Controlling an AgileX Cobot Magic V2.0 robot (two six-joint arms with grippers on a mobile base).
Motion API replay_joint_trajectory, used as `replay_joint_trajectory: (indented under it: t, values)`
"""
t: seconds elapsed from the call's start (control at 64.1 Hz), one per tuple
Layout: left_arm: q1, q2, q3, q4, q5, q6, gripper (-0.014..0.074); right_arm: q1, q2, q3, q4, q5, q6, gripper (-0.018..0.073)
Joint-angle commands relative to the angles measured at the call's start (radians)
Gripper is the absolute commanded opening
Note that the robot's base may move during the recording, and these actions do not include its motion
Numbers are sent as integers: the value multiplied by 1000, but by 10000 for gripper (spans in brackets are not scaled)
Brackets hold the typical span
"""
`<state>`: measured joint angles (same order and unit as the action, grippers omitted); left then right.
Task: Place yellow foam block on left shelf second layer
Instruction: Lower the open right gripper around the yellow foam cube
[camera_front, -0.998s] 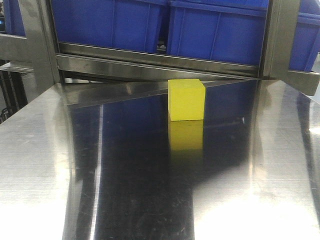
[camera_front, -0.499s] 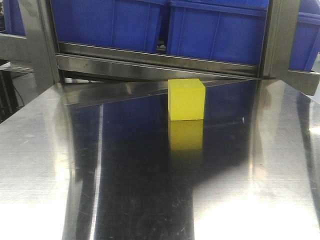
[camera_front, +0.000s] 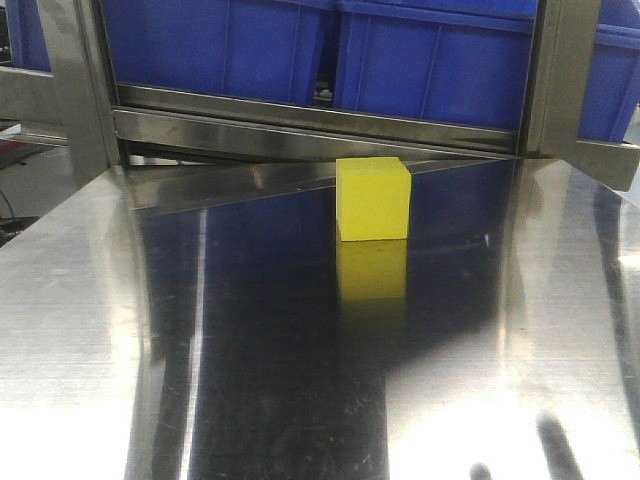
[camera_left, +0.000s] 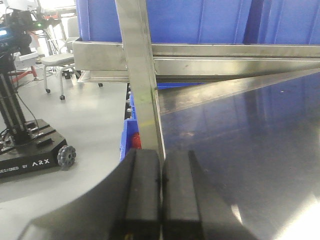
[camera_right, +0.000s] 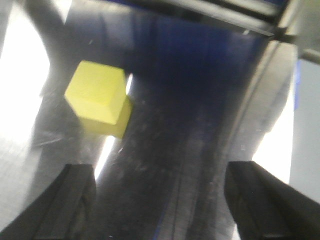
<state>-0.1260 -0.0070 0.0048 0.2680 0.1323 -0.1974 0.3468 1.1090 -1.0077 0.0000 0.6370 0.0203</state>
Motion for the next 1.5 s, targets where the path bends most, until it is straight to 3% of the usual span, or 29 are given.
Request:
replay_joint_trajectory:
  t: [0.0,0.296,0.639,0.795,1.481]
  values:
    - [-5,-13,28,-3,-84,-4,136,51,88,-141,-19,29,2,628]
    - [-5,-13,28,-3,-84,-4,136,187,476,-562,-41,244,224,628]
    - [-5,-13,28,-3,-84,-4,136,238,744,-821,-214,361,442,627]
    - [-5,-13,28,-3,-84,-4,136,237,788,-842,-254,355,463,627]
    - [-5,-13,28,-3,-84,-4,136,223,923,-839,-257,288,463,627]
